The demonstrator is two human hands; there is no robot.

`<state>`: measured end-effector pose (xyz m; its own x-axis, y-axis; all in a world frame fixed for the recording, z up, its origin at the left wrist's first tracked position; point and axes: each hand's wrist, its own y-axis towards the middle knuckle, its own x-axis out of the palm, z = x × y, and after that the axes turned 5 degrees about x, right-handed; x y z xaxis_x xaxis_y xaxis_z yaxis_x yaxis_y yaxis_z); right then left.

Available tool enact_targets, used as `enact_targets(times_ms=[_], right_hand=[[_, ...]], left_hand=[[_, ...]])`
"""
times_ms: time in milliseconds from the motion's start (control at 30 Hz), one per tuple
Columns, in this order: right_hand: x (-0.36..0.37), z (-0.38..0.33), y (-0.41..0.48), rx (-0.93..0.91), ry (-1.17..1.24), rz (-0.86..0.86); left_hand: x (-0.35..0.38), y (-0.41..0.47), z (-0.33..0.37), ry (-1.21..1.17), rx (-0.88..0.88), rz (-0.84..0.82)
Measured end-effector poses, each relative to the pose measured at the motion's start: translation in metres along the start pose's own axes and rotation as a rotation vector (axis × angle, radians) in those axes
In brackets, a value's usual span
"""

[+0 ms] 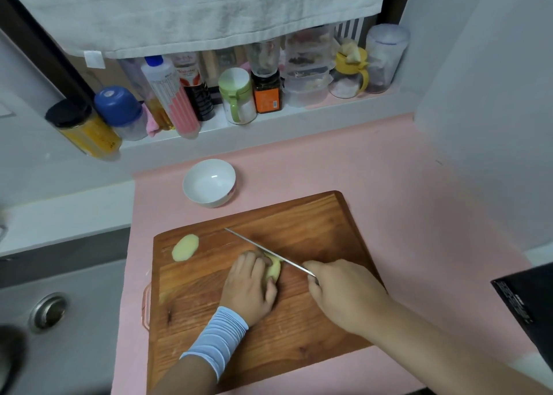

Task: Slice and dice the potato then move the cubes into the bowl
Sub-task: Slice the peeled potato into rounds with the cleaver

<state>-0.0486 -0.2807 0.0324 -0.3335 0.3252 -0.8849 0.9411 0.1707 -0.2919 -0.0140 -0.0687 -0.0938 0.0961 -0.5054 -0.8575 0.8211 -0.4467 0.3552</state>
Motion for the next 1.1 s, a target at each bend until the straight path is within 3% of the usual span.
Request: enact_targets(times_ms=[500, 1100], right_hand=[[-0.003, 0.010, 0.031, 0.006, 0.095, -0.172], [0.011, 0.004, 0.043, 0.025, 0.101, -0.206]], left_hand=[[-0.001, 0.003, 0.004, 0.001, -0.015, 0.017], [0.000, 0.001, 0.001, -0.045, -0.002, 0.060]])
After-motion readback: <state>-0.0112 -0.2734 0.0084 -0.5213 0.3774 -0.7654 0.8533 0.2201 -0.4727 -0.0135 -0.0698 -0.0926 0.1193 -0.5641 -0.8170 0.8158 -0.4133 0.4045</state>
